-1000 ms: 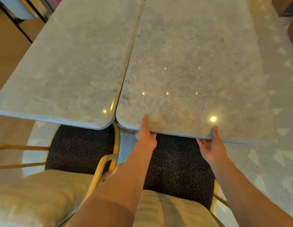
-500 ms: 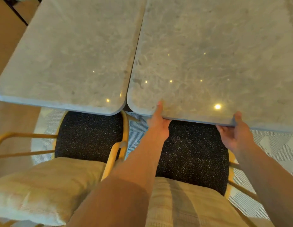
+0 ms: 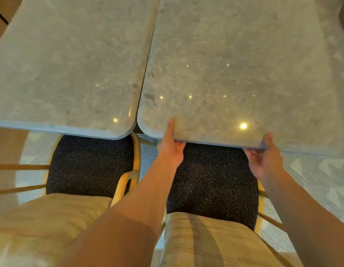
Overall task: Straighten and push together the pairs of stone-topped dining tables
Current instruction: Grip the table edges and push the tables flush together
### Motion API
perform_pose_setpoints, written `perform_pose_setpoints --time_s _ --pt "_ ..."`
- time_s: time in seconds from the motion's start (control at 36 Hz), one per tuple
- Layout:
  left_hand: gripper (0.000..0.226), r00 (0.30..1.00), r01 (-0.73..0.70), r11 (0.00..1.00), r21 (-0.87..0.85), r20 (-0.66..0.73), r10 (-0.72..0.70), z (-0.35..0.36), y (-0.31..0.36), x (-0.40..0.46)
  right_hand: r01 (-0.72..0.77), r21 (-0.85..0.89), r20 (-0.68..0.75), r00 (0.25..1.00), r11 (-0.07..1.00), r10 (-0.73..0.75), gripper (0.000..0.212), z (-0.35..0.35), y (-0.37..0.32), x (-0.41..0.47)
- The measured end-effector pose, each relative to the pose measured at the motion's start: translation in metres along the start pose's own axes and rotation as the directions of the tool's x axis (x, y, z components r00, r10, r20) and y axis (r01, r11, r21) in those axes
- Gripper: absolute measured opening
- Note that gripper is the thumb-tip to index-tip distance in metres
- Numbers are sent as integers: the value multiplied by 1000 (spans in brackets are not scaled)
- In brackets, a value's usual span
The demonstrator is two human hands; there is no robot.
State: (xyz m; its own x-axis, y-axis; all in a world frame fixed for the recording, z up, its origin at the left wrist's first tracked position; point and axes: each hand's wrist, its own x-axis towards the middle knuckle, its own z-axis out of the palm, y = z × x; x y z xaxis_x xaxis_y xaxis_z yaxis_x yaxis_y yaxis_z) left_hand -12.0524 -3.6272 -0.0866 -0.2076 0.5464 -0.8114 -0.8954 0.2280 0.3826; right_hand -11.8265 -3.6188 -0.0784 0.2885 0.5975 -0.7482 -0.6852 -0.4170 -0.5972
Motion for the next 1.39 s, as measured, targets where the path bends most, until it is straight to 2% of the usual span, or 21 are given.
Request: perform_pose_setpoints --time_s 0.11,0.22,0.53,0.61,0.69,0.75,0.86,0.94,1.08,1.17,1.25,1.39 --pt "50 996 29 1000 12 79 -30 -3 2 -7 -16 -9 22 1000 1000 17 23 -1 -1 -1" --pt "53 997 40 999 19 64 -42 -9 5 -8 -21 -5 -3 1000 1000 21 40 -3 2 -4" --pt "53 994 103 995 1 23 -103 -15 13 -17 -55 27 -42 998 998 56 38 -6 6 -16" --pt "52 993 114 991 71 6 -115 -15 18 -24 -68 -87 -46 997 994 64 27 -8 8 -22" --pt "31 992 121 967 224 -3 -124 -19 33 -30 -97 -212 -90 993 973 79 30 -6 5 -28" --pt "27 991 126 921 368 -5 -133 -26 44 -37 -111 -335 -95 992 936 84 33 -5 4 -32" --pt "43 999 26 785 619 14 -45 -43 61 -62 -75 -568 10 995 819 98 35 -4 5 -58" --pt "41 995 -96 715 692 86 50 -52 70 -97 31 -602 108 993 798 43 41 -7 3 -90" --pt "40 948 -314 639 702 263 177 -64 74 -175 206 -526 298 953 825 -48 41 -23 -12 -164" --pt "40 912 -402 608 685 357 202 -80 70 -230 282 -469 336 933 837 -126 33 -42 -16 -219" --pt "39 886 -454 593 665 409 220 -99 72 -283 287 -459 349 929 841 -126 23 -58 -11 -273" --pt "36 848 -519 557 648 471 242 -127 105 -352 319 -433 391 909 843 -143 32 -63 7 -348"
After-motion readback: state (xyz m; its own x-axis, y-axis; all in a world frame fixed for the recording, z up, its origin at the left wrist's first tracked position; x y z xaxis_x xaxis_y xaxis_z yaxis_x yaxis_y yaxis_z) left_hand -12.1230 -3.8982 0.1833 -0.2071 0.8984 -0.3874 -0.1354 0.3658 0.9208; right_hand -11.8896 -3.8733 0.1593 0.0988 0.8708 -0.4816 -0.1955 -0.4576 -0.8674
